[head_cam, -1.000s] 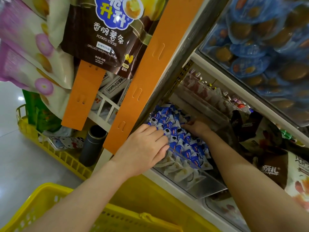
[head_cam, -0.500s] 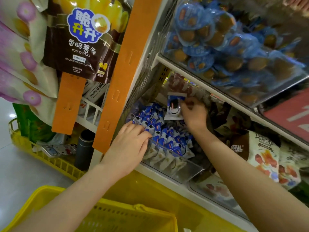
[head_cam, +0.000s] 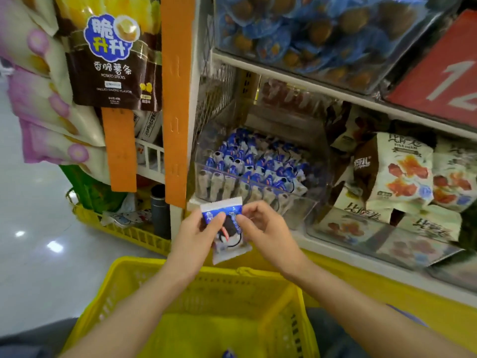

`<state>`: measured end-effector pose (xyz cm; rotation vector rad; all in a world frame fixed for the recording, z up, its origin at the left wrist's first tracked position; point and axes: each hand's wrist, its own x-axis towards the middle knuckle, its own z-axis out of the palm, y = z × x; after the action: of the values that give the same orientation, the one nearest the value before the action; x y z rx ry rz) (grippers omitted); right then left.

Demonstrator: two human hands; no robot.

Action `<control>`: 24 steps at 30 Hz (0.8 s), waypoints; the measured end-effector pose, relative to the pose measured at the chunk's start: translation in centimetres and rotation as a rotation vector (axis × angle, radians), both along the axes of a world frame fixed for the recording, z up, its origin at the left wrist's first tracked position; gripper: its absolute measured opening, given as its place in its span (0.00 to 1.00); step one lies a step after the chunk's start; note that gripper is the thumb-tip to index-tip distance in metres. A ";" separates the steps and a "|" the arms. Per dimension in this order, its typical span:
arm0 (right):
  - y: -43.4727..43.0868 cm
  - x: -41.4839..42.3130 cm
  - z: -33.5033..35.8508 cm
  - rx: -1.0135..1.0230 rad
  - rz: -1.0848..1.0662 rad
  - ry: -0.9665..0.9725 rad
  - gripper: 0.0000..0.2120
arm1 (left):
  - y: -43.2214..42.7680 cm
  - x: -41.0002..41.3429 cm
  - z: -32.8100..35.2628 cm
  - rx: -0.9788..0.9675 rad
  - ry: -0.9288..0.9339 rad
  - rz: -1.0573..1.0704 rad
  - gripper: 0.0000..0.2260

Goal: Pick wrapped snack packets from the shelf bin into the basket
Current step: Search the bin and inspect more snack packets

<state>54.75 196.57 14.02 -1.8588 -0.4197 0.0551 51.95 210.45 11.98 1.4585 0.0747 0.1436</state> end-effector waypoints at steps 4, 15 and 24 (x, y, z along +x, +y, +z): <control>0.2 -0.4 -2.1 0.068 -0.006 0.162 0.05 | 0.0 -0.9 -1.4 0.236 0.037 0.003 0.05; -0.2 0.2 -3.3 -0.175 0.026 -0.001 0.07 | -0.8 -1.5 -2.5 0.199 0.152 0.015 0.06; -1.9 -0.2 -2.6 -0.456 0.094 -0.482 0.05 | -1.9 -1.3 -2.2 -0.020 0.327 0.012 0.11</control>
<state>54.52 194.69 11.38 -2.3002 -0.8859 -0.2588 50.65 208.59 9.81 1.4506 0.3499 -0.0867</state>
